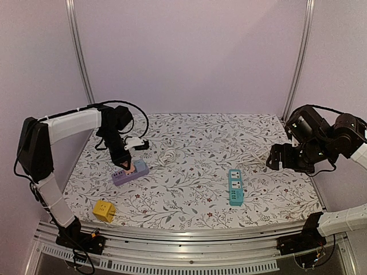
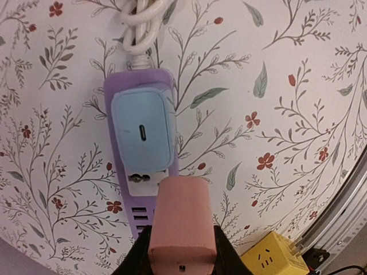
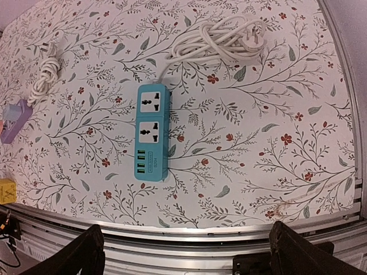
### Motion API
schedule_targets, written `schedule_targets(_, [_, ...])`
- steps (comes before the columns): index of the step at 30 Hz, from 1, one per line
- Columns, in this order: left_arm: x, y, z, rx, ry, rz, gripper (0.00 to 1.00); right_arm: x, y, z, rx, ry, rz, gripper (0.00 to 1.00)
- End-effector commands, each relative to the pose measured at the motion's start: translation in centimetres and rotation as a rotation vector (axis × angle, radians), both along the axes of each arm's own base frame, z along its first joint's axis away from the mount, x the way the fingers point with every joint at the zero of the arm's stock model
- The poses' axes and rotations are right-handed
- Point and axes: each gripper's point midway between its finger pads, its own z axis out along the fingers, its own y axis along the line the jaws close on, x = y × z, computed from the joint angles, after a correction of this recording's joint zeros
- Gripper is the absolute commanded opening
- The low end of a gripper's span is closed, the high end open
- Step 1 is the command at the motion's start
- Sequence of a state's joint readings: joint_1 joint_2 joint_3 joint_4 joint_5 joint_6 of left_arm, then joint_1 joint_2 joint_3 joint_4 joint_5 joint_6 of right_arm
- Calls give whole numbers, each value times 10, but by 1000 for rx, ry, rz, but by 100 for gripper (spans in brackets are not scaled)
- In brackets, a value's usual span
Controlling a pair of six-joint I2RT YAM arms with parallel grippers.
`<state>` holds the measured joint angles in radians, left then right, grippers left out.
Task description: Insert the plug
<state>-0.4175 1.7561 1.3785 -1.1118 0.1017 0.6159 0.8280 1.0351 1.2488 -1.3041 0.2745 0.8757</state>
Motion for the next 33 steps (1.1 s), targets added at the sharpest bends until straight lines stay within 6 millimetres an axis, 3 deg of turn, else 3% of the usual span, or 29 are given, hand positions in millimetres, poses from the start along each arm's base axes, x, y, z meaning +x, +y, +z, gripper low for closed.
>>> schedule_targets(1, [7, 5, -8, -4, -3, -18, 0, -1, -8, 6, -5, -11, -29, 99])
schedule_targets(9, [6, 16, -13, 4, 15, -16, 0, -3, -9, 4, -1, 3, -45, 99])
schedule_targets(21, [8, 14, -22, 2, 40, -28, 0, -1, -8, 2, 2, 5, -63, 99])
schedule_targets(33, [24, 19, -25, 48, -9, -20, 0, -3, -13, 2, -6, 5, -82, 99])
